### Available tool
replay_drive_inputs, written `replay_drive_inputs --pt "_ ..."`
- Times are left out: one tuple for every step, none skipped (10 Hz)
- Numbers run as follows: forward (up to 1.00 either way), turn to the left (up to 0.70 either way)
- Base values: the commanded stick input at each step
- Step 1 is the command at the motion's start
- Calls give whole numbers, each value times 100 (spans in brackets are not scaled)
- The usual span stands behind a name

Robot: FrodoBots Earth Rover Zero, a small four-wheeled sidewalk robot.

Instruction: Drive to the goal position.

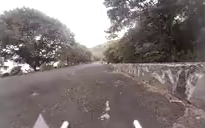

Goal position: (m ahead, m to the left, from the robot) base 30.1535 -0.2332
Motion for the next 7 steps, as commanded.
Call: replay_drive_inputs --pt "50 0" --pt "50 -30" --pt "50 -46" --pt "50 -50" --pt "50 -44" --pt "50 -8" --pt "50 0"
